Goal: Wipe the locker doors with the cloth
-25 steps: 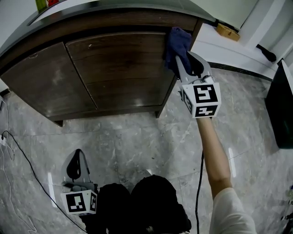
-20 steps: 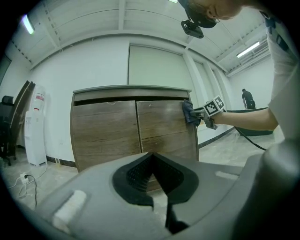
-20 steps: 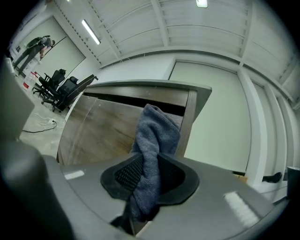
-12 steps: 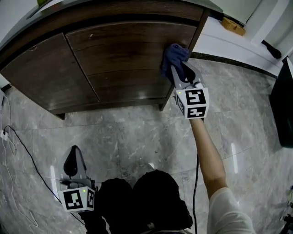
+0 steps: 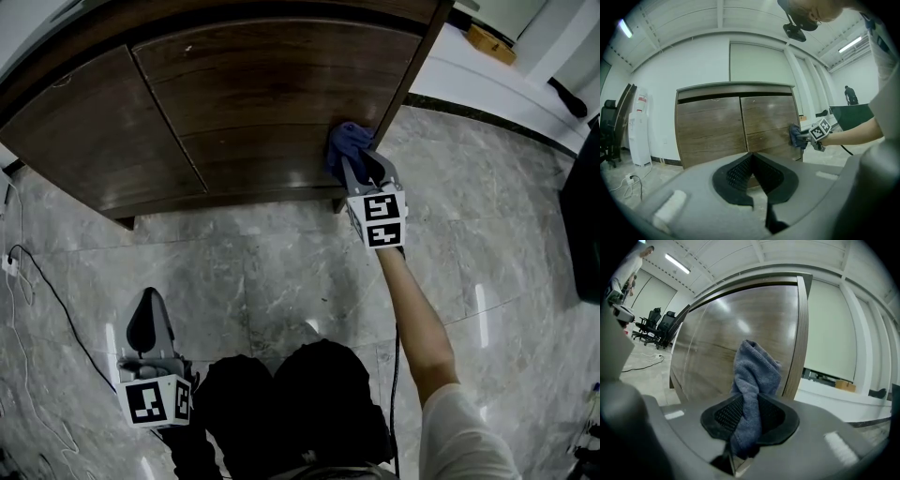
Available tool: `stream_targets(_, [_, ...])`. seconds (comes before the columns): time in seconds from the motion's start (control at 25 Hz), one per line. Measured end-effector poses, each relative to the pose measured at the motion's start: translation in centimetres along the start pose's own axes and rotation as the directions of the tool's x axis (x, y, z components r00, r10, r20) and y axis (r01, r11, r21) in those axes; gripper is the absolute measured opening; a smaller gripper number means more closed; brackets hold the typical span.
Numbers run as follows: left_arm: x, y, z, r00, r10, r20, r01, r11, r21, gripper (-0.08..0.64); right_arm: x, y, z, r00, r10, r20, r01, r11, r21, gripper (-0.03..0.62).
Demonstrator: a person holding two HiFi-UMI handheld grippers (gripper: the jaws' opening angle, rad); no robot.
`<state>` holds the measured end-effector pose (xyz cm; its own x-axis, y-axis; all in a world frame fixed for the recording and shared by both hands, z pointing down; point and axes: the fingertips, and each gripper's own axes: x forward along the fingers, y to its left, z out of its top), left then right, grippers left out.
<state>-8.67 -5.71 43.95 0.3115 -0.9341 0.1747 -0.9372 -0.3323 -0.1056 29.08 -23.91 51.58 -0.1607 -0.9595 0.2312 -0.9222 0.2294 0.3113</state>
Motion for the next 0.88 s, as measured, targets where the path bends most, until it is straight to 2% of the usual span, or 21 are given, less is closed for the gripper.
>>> stream_targets(0.36, [0.2, 0.3, -0.7, 1.0, 0.002, -0.021, -0.001, 1.0, 0.007, 0.002, 1.7, 3.2, -6.6, 0.995, 0.052, -0.09, -0.052, 0.999, 0.006, 0.091])
stream_targets(0.64, [0.3, 0.6, -1.4, 0.999, 0.007, -0.037, -0.007, 1.0, 0.005, 0.002, 3.0, 5.6, -11.4, 0.979, 0.099, -0.18, -0.098, 0.995, 0.013, 0.091])
stream_targets(0.88, [0.1, 0.8, -1.4, 0.999, 0.006, -0.037, -0.006, 1.0, 0.001, 0.002, 3.1, 6.2, -11.1, 0.976, 0.093, -0.198, -0.093, 0.996, 0.01, 0.091])
